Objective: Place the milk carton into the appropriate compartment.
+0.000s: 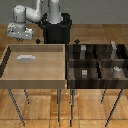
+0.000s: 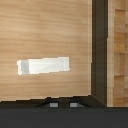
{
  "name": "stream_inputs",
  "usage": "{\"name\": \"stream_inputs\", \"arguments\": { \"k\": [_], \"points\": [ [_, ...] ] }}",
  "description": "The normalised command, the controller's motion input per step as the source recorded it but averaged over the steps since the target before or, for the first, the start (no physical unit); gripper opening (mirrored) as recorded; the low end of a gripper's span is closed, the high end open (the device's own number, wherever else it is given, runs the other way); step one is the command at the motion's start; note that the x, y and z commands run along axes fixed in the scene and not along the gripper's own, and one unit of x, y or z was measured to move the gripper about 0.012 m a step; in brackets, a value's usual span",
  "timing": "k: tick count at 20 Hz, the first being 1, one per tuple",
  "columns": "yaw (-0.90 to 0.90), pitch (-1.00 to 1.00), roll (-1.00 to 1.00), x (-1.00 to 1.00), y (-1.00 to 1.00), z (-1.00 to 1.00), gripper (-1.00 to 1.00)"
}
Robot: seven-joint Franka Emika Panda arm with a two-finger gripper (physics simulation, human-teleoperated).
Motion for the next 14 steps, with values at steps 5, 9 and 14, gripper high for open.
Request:
{"name": "stream_inputs", "arguments": {
  "k": [5,9,14],
  "points": [
    [0.03,0.0,0.0,0.0,0.0,0.0,1.0],
    [0.62,0.0,0.0,0.0,0.0,0.0,1.0],
    [1.0,0.0,0.0,0.0,0.0,0.0,1.0]
  ]
}}
